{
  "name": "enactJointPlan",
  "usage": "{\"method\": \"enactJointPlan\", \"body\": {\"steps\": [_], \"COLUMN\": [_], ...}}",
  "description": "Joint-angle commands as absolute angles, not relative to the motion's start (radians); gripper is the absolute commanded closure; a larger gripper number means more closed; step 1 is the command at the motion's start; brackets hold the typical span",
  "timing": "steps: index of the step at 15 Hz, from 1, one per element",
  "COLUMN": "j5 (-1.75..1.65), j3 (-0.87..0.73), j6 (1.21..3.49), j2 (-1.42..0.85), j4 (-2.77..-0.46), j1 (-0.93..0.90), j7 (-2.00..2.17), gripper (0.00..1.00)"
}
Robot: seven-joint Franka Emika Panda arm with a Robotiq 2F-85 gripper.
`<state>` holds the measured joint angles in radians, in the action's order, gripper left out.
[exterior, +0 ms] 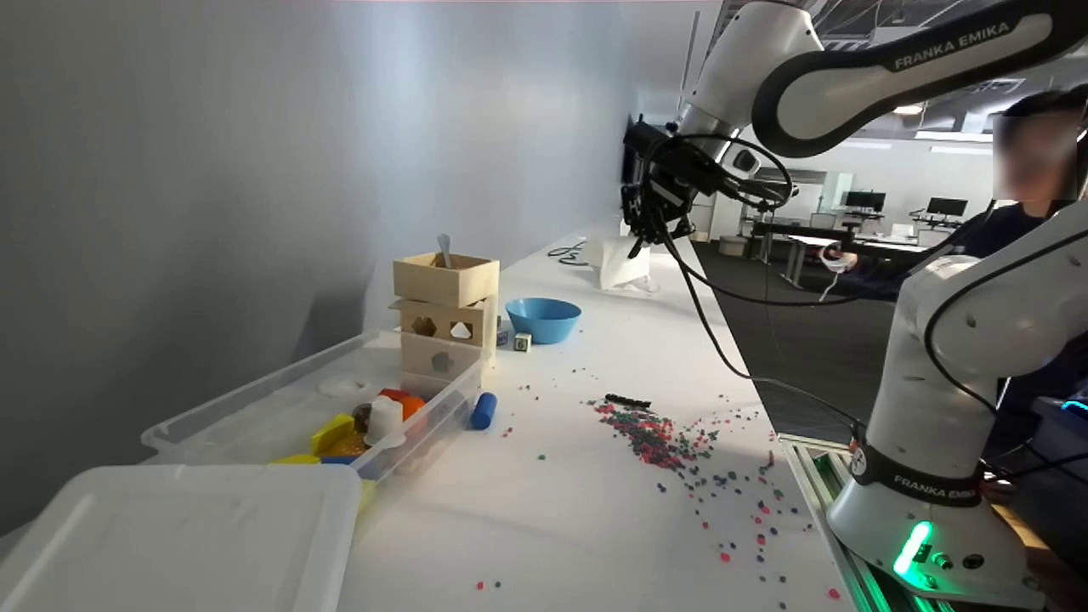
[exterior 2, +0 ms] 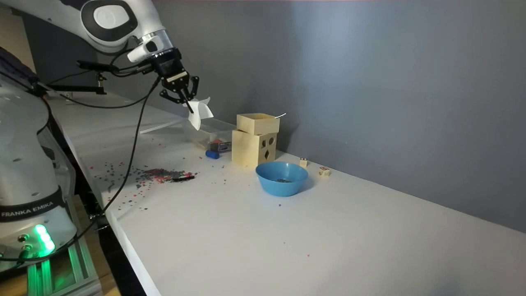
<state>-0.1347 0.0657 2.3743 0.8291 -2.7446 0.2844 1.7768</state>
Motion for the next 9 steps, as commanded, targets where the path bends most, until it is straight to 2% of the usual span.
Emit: {"method": "enactJointPlan", "body": {"steps": [1,6,8,9], "j5": [-0.172,-0.289,-0.337,-0.352], "j3": [0.163,0.242,0.225,0.195], "j6": [2.397,2.427,2.406,2.393], "j2": [0.738,0.463,0.334,0.296], "j4": [-2.745,-2.733,-2.693,-2.671], "j1": [0.424,0.552,0.555,0.543], "j7": [1.928,2.173,2.276,2.291], "gripper": [1.00,1.00,1.00,0.73]}}
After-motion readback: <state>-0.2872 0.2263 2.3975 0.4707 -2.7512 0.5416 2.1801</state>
